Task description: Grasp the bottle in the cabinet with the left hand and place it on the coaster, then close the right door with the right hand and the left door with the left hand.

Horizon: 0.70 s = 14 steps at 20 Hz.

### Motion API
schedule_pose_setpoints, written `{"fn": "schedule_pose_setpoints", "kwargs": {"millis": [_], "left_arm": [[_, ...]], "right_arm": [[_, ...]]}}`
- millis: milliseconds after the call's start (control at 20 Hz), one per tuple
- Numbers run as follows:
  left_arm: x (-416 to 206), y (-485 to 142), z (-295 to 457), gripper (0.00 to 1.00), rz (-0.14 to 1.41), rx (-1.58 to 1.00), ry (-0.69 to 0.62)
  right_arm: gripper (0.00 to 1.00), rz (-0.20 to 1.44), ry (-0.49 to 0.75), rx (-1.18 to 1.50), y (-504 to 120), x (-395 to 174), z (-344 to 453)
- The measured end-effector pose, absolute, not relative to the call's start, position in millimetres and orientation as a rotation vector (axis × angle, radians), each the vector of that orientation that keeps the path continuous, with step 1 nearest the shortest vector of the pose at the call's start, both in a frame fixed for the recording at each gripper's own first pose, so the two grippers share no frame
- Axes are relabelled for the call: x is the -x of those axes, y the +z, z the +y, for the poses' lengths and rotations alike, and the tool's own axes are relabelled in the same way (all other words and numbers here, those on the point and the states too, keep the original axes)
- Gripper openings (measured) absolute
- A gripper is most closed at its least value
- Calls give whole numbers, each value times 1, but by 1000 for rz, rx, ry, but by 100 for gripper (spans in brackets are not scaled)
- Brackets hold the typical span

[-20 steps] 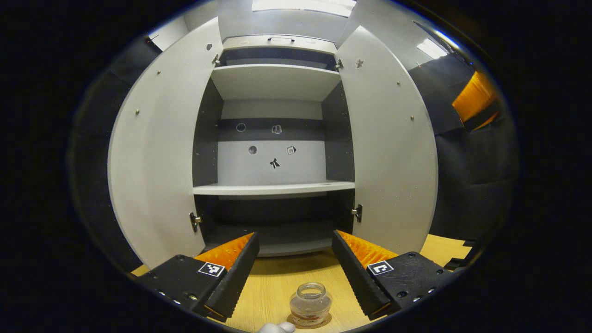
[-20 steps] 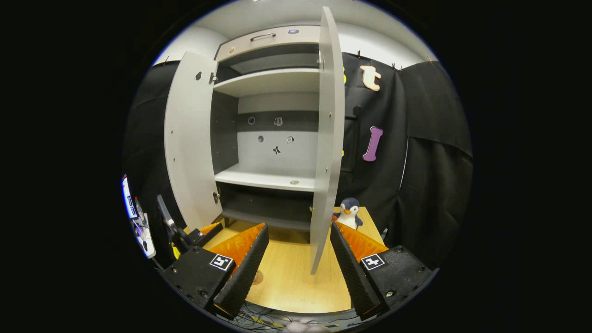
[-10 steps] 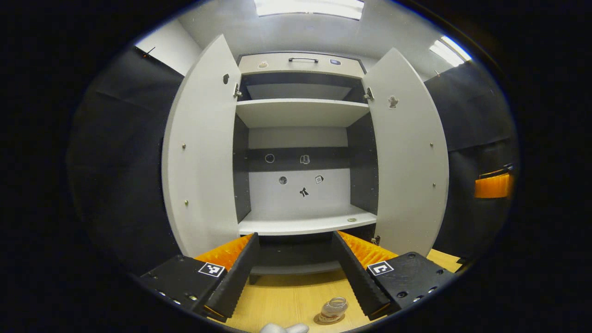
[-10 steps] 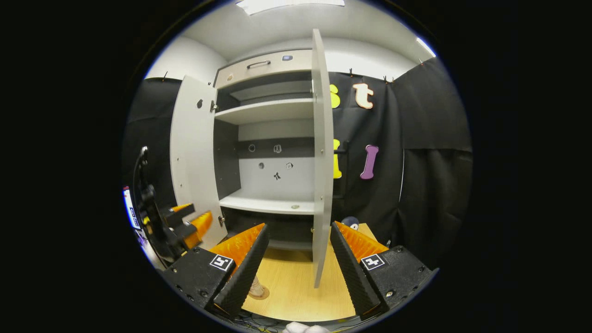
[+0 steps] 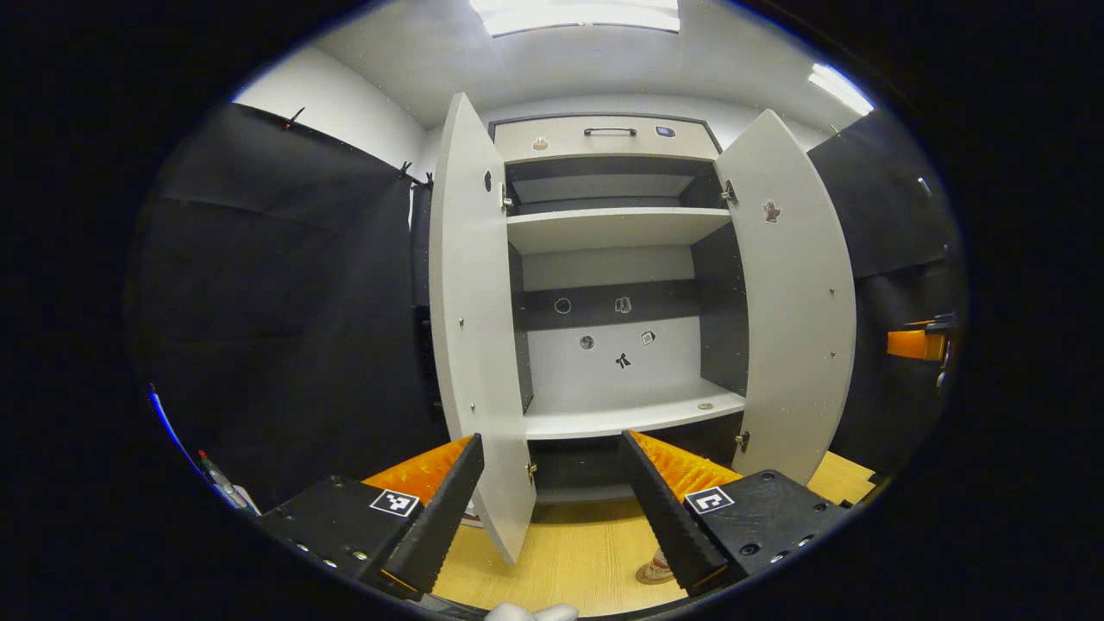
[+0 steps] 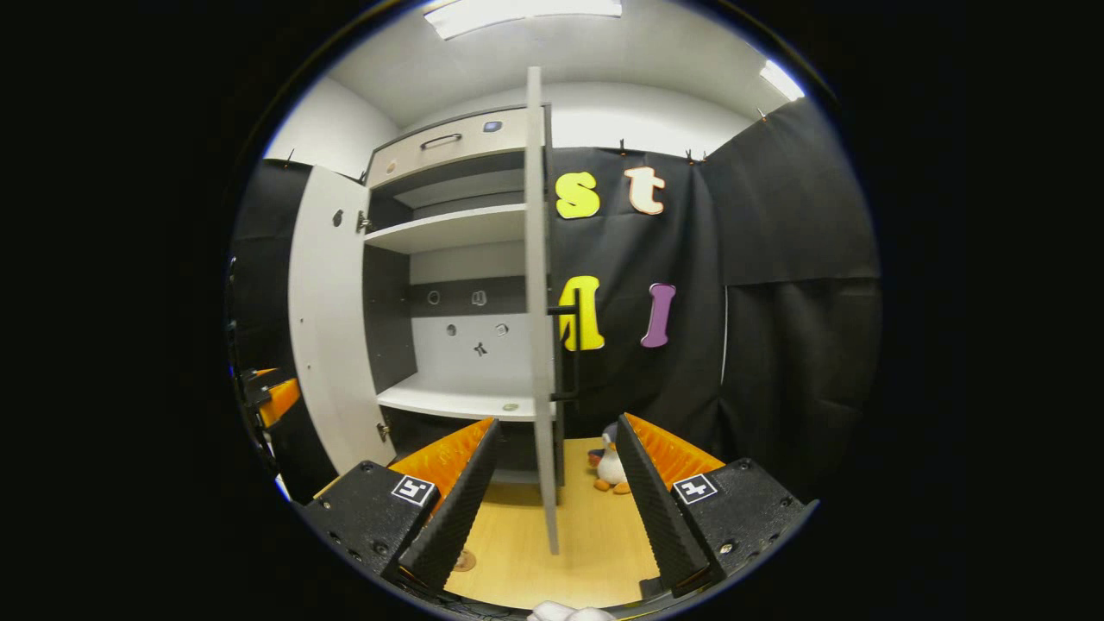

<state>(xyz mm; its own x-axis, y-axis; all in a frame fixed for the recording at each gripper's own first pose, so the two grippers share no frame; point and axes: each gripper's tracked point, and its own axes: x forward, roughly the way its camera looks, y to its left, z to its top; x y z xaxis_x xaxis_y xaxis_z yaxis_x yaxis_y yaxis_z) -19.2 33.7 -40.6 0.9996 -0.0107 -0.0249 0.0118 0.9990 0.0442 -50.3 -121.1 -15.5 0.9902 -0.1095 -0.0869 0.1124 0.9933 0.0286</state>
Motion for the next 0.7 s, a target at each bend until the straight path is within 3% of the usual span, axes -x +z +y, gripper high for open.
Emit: {"fn": "schedule_pose_setpoints", "kwargs": {"millis": [350, 700], "left_arm": [[32, -41, 1, 96, 18, -9, -3], [23, -33, -25, 96, 24, 6, 63]], "right_arm": [[83, 65, -152, -19, 4, -15, -191], [83, 81, 22, -95, 17, -78, -193]]}}
